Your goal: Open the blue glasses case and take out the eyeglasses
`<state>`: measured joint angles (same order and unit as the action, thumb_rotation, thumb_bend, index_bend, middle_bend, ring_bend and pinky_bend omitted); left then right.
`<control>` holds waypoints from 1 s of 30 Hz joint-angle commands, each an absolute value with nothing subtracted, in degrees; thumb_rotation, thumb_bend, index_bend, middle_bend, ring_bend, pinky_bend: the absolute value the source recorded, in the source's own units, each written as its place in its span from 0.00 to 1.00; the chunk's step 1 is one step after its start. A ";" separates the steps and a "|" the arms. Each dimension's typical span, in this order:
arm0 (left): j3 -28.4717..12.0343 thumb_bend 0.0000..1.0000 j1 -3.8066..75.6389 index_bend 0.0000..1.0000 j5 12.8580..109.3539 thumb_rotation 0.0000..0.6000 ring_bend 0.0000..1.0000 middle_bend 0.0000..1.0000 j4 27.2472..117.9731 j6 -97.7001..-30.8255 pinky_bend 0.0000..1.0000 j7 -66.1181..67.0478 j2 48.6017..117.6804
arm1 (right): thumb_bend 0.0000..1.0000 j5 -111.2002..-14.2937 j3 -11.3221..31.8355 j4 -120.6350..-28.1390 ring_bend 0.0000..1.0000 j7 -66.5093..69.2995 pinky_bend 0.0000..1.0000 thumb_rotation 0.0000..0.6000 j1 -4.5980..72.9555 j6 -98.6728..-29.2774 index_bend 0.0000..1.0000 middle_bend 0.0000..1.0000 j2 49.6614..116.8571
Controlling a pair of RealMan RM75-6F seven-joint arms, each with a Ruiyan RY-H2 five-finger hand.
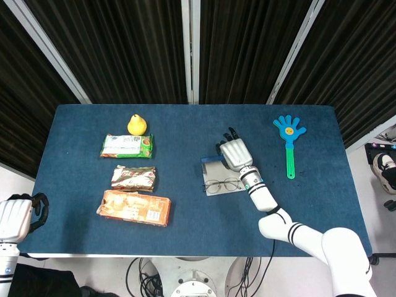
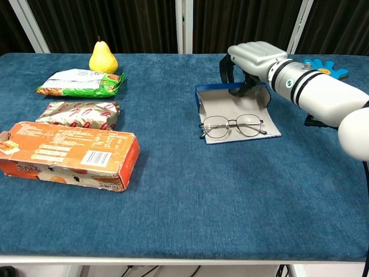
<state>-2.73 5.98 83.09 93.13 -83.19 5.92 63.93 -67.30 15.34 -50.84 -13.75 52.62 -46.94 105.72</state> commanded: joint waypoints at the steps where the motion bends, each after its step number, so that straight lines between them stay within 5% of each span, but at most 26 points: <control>1: -2.72 0.36 5.99 0.71 83.09 1.00 0.52 0.68 93.13 -83.16 0.47 5.85 63.91 | 0.22 -64.33 15.92 -60.45 0.00 -15.79 0.00 1.00 51.69 -44.74 0.11 0.22 99.83; 6: -2.69 0.36 6.01 0.71 83.10 1.00 0.52 0.68 93.15 -83.08 0.47 5.76 63.85 | 0.20 -67.44 14.46 -73.68 0.00 -15.56 0.00 1.00 47.81 -50.51 0.11 0.20 92.91; 12: -2.65 0.36 6.01 0.71 83.19 1.00 0.52 0.68 93.23 -83.10 0.47 5.89 63.82 | 0.18 -68.75 9.91 -84.11 0.00 -14.82 0.00 1.00 44.08 -51.16 0.33 0.22 87.78; 18: -2.61 0.36 5.92 0.71 83.27 1.00 0.52 0.68 93.17 -83.27 0.47 5.80 63.86 | 0.18 -66.35 7.65 -81.99 0.00 -18.28 0.00 1.00 43.57 -50.54 0.41 0.22 90.34; 30: -2.63 0.36 5.95 0.71 83.22 1.00 0.52 0.68 93.15 -83.21 0.47 5.78 63.87 | 0.23 -65.45 8.41 -74.79 0.00 -17.30 0.00 1.00 44.75 -49.05 0.42 0.22 95.09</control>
